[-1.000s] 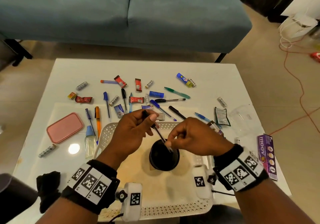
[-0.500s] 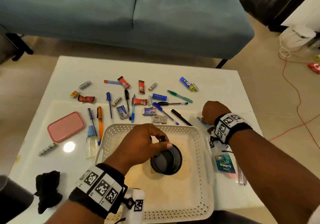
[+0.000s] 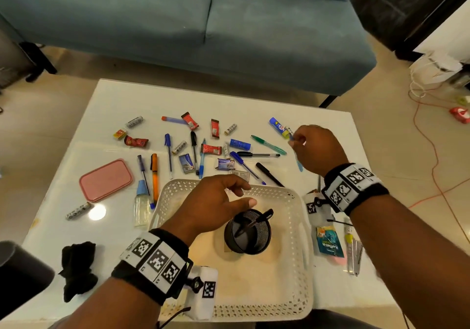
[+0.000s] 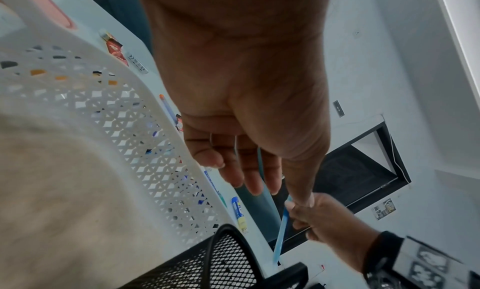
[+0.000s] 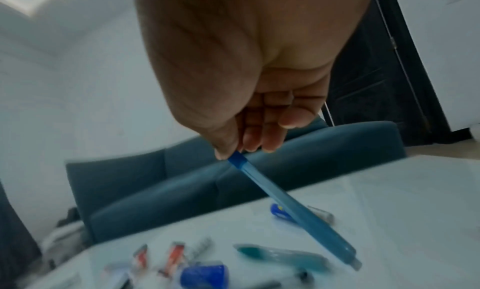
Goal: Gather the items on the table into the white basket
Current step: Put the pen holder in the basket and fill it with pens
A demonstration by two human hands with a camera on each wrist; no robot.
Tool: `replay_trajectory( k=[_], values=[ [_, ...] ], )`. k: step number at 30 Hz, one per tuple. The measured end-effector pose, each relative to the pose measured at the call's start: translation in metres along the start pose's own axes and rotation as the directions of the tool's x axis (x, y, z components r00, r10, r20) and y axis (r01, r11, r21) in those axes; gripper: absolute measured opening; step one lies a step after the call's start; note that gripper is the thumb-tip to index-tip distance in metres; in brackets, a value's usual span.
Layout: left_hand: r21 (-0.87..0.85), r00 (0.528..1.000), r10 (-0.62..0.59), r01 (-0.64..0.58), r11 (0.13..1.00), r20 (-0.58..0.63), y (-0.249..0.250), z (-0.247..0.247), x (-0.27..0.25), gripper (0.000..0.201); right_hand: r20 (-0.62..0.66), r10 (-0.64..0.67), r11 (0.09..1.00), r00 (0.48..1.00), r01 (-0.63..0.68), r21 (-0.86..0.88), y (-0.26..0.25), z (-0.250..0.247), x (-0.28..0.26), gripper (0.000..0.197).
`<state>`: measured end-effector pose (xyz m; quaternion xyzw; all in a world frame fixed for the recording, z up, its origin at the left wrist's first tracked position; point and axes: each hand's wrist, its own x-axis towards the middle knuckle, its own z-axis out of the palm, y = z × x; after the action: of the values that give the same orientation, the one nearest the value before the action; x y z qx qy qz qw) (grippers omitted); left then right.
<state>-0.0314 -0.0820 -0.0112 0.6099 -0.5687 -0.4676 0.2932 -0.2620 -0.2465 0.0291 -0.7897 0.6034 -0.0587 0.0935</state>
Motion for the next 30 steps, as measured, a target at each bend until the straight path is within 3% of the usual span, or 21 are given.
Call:
replay_trajectory(
  k=[3, 5, 7, 9, 11, 13, 15, 18, 19, 21, 23, 24, 26, 30],
  values=[
    [-0.030, 0.999, 0.034, -0.035, 0.999, -0.021, 0.006, -0.002, -0.004, 0.032, -0.123, 0.022, 0.964, 0.992, 0.011, 0.266, -0.026, -0.024, -0.024, 0.011],
    [-0.024, 0.997, 0.074, -0.075, 0.997, -0.010, 0.010, -0.003, -0.006, 0.046, -0.122, 0.113, 0.856, 0.986, -0.035, 0.516, -0.045, -0.034, -0.041, 0.007],
    [-0.002, 0.993, 0.118, -0.118, 0.993, 0.011, 0.012, -0.004, -0.009, 0.067, -0.046, 0.189, 0.681, 0.981, -0.097, 0.726, -0.061, -0.037, -0.059, 0.006],
    [0.031, 0.988, 0.153, -0.153, 0.988, 0.013, 0.014, -0.004, -0.010, 0.081, 0.060, 0.226, 0.553, 0.972, -0.179, 0.814, -0.072, -0.034, -0.072, 0.014],
    [-0.004, 0.981, 0.193, -0.193, 0.981, -0.011, 0.017, -0.003, -0.011, 0.079, 0.178, 0.252, 0.455, 0.951, -0.278, 0.846, -0.075, -0.025, -0.077, 0.014],
    [-0.053, 0.970, 0.238, -0.241, 0.969, -0.055, 0.017, -0.002, -0.011, 0.056, 0.296, 0.252, 0.403, 0.921, -0.378, 0.833, -0.074, -0.015, -0.077, 0.012],
    [-0.070, 0.961, 0.257, -0.265, 0.962, -0.106, 0.016, -0.002, -0.011, 0.032, 0.401, 0.202, 0.411, 0.893, -0.449, 0.793, -0.071, -0.009, -0.077, 0.013],
    [-0.120, 0.954, 0.257, -0.276, 0.954, -0.155, 0.017, -0.004, -0.012, 0.024, 0.447, 0.154, 0.503, 0.881, -0.459, 0.732, -0.064, -0.006, -0.070, 0.022],
    [-0.165, 0.956, 0.246, -0.272, 0.948, -0.159, 0.016, -0.006, -0.012, 0.027, 0.420, 0.168, 0.563, 0.892, -0.437, 0.702, -0.060, -0.004, -0.062, 0.023],
    [-0.233, 0.960, 0.227, -0.261, 0.937, -0.166, 0.020, -0.010, -0.015, 0.032, 0.335, 0.172, 0.769, 0.927, -0.338, 0.542, -0.044, 0.002, -0.043, 0.025],
    [-0.247, 0.958, 0.229, -0.267, 0.931, -0.171, 0.021, -0.013, -0.016, 0.024, 0.348, 0.081, 0.974, 0.934, -0.149, 0.171, -0.027, 0.011, -0.023, 0.026],
    [-0.244, 0.958, 0.237, -0.272, 0.931, -0.162, 0.022, -0.014, -0.017, 0.017, 0.406, 0.035, 0.999, 0.913, -0.023, -0.035, -0.020, 0.016, -0.015, 0.027],
    [-0.234, 0.963, 0.245, -0.265, 0.935, -0.111, 0.021, -0.014, -0.017, 0.006, 0.510, -0.003, 0.933, 0.860, 0.185, -0.308, -0.011, 0.023, -0.003, 0.032],
    [-0.173, 0.978, 0.198, -0.185, 0.967, 0.062, 0.016, -0.011, -0.014, 0.016, 0.621, -0.015, 0.850, 0.784, 0.337, -0.405, -0.008, 0.035, 0.015, 0.039]
  ],
)
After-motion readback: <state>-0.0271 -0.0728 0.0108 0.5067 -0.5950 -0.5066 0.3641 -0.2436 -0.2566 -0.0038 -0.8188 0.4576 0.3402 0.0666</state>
